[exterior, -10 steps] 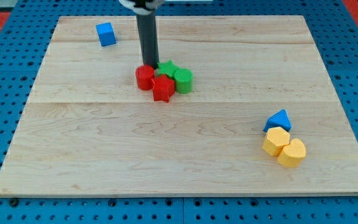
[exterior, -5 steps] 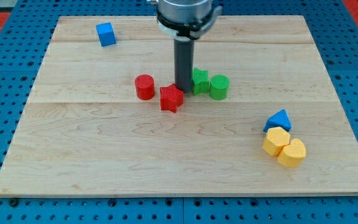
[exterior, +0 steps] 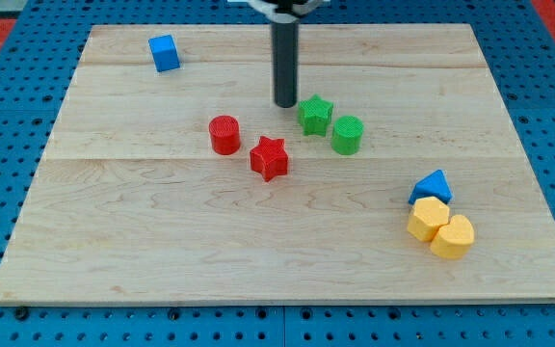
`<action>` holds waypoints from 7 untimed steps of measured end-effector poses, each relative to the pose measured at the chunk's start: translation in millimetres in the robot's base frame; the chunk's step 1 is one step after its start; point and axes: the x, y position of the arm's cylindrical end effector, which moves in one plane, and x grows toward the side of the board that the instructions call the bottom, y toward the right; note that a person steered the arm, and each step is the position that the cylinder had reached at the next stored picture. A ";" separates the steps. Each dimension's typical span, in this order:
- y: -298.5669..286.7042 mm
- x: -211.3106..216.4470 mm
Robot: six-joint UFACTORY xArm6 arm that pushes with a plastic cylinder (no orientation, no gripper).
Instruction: Separate the red and green blocks
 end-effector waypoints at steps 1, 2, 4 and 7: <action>71.0 55.7; 99.5 88.7; 73.2 60.2; 18.5 123.6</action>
